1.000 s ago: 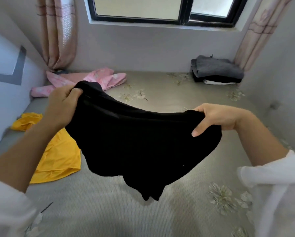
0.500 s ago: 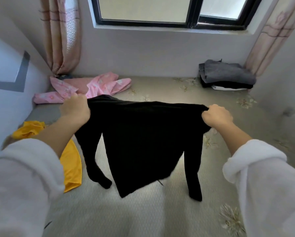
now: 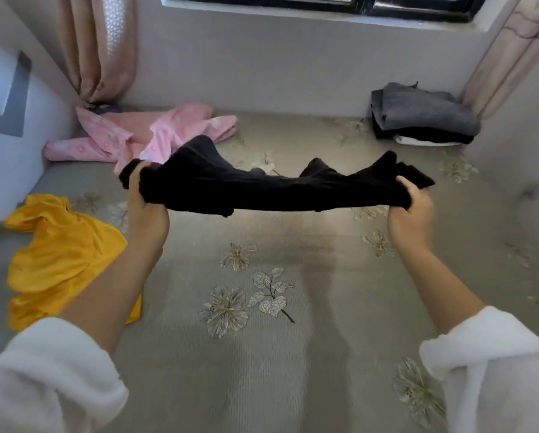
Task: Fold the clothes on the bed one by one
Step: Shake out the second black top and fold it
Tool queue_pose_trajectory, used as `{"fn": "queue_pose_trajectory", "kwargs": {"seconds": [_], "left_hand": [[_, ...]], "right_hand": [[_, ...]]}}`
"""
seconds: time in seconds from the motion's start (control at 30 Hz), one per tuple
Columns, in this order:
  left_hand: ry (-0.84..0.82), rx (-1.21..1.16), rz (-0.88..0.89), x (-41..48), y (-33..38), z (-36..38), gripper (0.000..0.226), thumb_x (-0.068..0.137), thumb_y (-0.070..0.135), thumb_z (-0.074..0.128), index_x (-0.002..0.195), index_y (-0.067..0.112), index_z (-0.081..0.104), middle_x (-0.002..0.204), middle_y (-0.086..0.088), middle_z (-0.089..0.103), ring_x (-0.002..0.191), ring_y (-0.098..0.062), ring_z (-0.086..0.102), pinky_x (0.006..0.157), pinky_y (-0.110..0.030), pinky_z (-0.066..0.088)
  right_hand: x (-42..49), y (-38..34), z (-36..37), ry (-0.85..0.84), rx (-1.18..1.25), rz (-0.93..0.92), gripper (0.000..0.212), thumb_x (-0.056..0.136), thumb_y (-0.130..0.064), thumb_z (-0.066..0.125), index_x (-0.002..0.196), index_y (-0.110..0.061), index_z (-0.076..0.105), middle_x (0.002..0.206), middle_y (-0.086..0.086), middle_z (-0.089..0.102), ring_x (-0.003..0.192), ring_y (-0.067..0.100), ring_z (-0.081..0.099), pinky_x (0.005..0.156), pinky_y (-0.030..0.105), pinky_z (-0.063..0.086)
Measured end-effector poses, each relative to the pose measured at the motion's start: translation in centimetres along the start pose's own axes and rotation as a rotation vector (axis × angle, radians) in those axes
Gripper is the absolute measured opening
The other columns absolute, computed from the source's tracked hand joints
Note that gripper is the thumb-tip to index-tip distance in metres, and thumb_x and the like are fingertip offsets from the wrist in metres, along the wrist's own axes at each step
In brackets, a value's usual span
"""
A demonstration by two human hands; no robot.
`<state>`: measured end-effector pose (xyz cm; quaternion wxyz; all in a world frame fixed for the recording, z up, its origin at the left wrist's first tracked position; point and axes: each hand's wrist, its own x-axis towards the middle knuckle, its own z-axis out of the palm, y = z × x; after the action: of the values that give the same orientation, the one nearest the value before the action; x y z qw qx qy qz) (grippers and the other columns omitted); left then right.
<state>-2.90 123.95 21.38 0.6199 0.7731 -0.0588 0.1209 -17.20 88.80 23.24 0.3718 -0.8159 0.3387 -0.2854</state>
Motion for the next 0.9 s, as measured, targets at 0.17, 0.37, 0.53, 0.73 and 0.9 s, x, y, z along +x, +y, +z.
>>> {"fn": "queue_pose_trajectory", "kwargs": {"seconds": [0.17, 0.37, 0.53, 0.73, 0.9], "left_hand": [[-0.182, 0.264, -0.039, -8.9, -10.5, -2.1, 0.051, 0.092, -0.009, 0.047, 0.141, 0.005, 0.039, 0.138, -0.018, 0.043, 0.128, -0.027, 0.043, 0.111, -0.039, 0.033], [-0.45, 0.631, -0.371, -21.3, -21.6, -3.4, 0.07, 0.092, 0.001, 0.052, 0.151, 0.023, 0.023, 0.159, -0.012, 0.014, 0.147, -0.03, 0.008, 0.117, -0.049, 0.02], [-0.775, 0.836, -0.743, -28.8, -26.9, -4.5, 0.069, 0.101, 0.03, 0.042, 0.152, 0.028, -0.004, 0.16, -0.015, 0.002, 0.147, -0.033, -0.006, 0.119, -0.043, 0.007], [-0.528, 0.965, -0.576, -31.3, -26.5, -2.7, 0.083, 0.086, 0.021, 0.061, 0.151, 0.03, 0.01, 0.157, -0.009, -0.018, 0.144, -0.026, -0.017, 0.115, -0.052, 0.006], [-0.481, 0.84, -0.516, -29.1, -26.7, 2.7, 0.089, 0.081, 0.037, 0.065, 0.152, 0.021, 0.013, 0.151, -0.003, 0.031, 0.144, -0.018, 0.006, 0.115, -0.046, 0.002]], "right_hand": [[-6.3, 9.0, 1.0, -0.204, -0.266, -0.096, 0.055, 0.087, 0.007, 0.051, 0.14, -0.006, 0.048, 0.143, 0.019, 0.045, 0.133, 0.037, 0.038, 0.11, 0.045, 0.032], [-14.3, 20.9, 4.1, -0.551, -0.592, 0.069, 0.064, 0.089, 0.001, 0.05, 0.149, -0.01, 0.03, 0.149, 0.02, 0.035, 0.14, 0.035, 0.026, 0.114, 0.047, 0.024], [-20.0, 28.3, 5.2, -0.98, -0.895, 0.252, 0.069, 0.098, -0.014, 0.042, 0.154, -0.019, 0.003, 0.16, 0.012, 0.006, 0.148, 0.03, 0.0, 0.118, 0.045, 0.016], [-22.7, 27.7, 8.2, -0.593, -0.736, 0.286, 0.064, 0.085, -0.011, 0.058, 0.144, -0.012, 0.033, 0.156, 0.013, 0.015, 0.143, 0.031, 0.012, 0.114, 0.051, 0.018], [-21.3, 26.1, 14.3, -0.748, -0.354, 0.277, 0.073, 0.088, -0.025, 0.062, 0.149, -0.012, 0.025, 0.148, 0.005, 0.037, 0.137, 0.024, 0.033, 0.114, 0.046, 0.029]]}}
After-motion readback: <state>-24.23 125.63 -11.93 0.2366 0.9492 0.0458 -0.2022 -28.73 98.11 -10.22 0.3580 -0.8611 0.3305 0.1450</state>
